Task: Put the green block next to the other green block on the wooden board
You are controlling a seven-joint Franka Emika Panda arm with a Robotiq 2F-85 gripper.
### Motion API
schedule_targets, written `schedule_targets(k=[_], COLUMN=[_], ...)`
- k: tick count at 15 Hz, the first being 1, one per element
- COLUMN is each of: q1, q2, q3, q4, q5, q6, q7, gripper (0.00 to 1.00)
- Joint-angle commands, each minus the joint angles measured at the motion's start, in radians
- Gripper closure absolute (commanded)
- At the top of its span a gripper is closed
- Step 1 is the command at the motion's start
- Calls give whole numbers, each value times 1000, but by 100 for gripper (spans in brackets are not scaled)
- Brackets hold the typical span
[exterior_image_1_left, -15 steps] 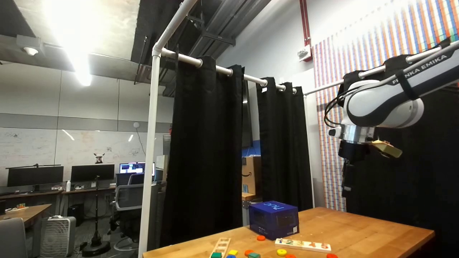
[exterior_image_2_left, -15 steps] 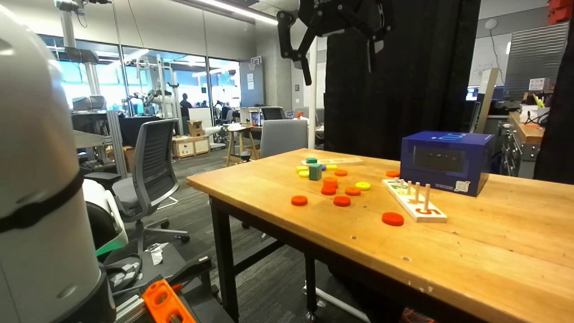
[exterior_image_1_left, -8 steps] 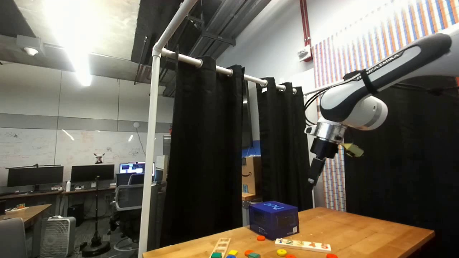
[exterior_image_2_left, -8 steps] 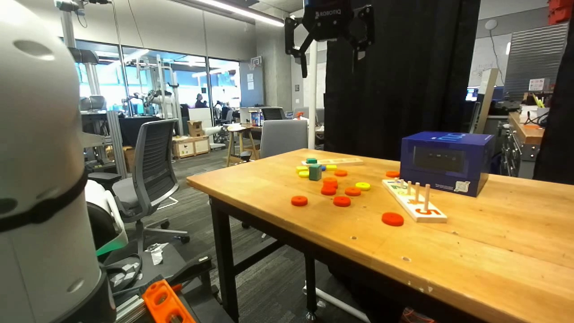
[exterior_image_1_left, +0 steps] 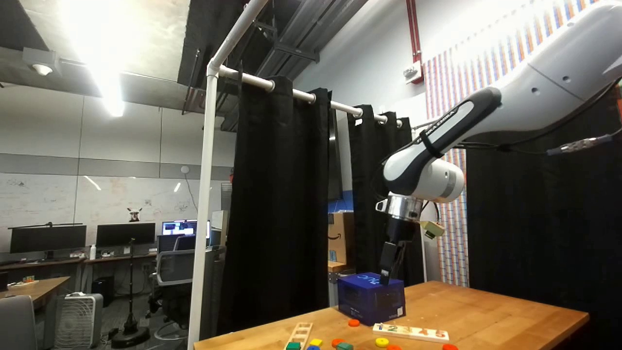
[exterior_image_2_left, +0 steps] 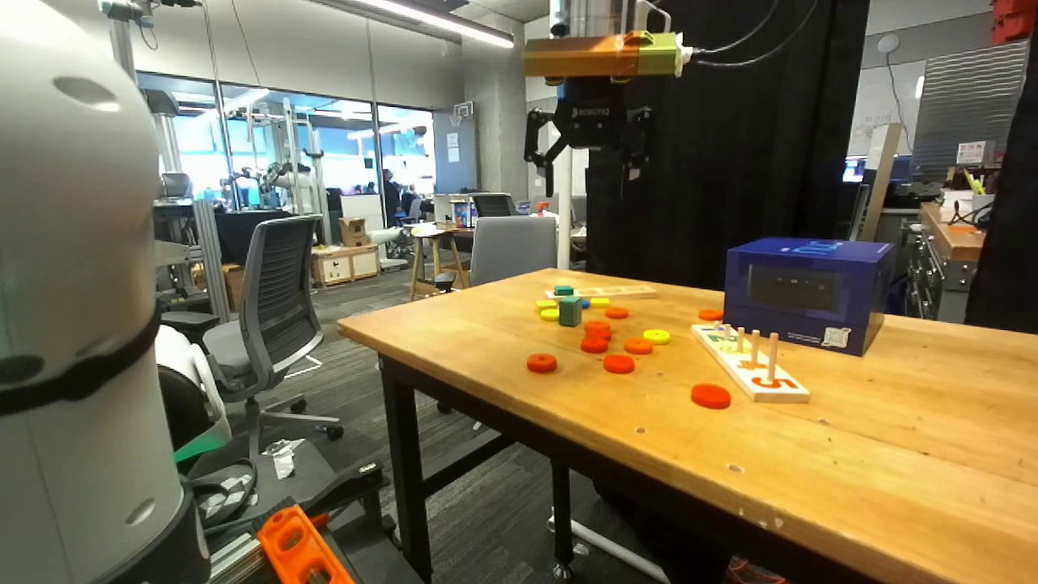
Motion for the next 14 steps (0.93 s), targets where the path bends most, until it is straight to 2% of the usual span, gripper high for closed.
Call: schedule_targets(k=[1,8,14], q1=[-51,-140,-191], q2=[183,421,518], q3=[55,145,226], q4=[121,296,381], q5=[5,23,60], q6=[7,-19,-46], q7=[9,27,49], gripper=[0,0,0])
